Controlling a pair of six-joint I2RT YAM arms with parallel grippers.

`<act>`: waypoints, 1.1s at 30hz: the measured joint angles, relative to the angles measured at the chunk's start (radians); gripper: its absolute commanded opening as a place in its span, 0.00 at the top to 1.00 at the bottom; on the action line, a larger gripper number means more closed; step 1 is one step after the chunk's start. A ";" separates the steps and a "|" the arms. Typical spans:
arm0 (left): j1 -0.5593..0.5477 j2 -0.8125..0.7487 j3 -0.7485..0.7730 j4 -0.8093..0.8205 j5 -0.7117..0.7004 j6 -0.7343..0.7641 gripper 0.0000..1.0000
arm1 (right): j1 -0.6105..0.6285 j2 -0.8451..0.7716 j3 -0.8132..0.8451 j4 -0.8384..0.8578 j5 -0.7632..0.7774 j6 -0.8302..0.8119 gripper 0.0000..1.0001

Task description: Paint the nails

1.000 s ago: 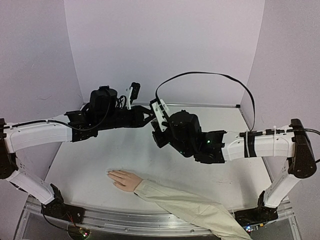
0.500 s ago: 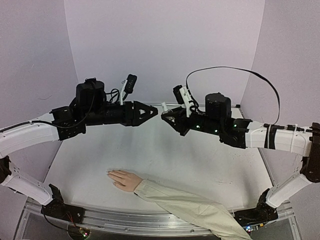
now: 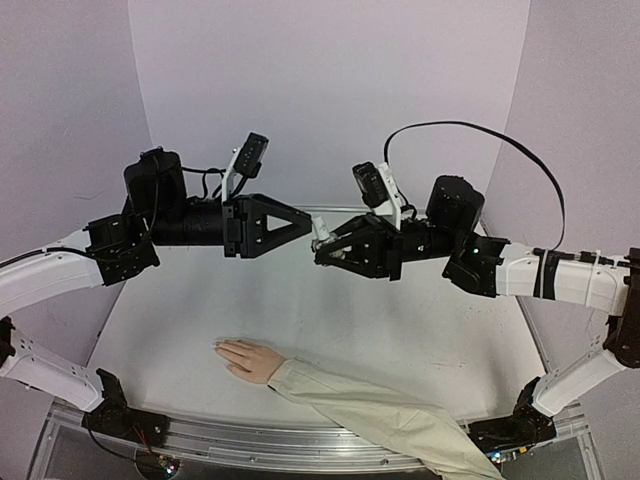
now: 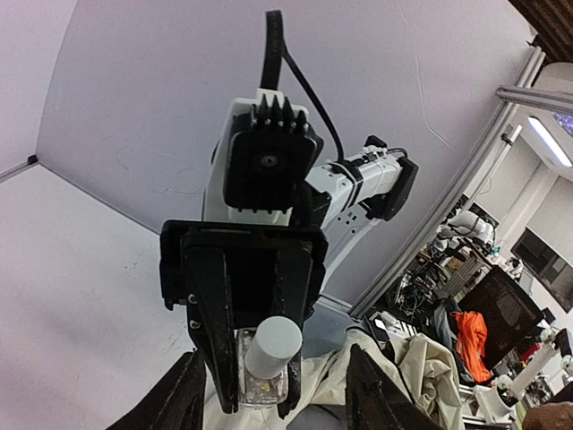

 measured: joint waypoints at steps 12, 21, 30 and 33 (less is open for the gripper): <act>-0.043 0.080 0.010 0.041 0.056 -0.005 0.62 | 0.000 0.001 0.000 0.062 -0.067 0.073 1.00; -0.042 0.096 0.035 0.040 0.056 -0.001 0.57 | -0.006 0.002 -0.001 0.085 -0.082 0.074 1.00; -0.043 0.112 0.056 0.047 0.050 0.011 0.66 | -0.005 0.013 -0.015 0.080 -0.083 0.063 1.00; -0.043 0.112 0.057 0.050 0.050 0.014 0.78 | -0.005 0.013 -0.016 0.080 -0.079 0.061 1.00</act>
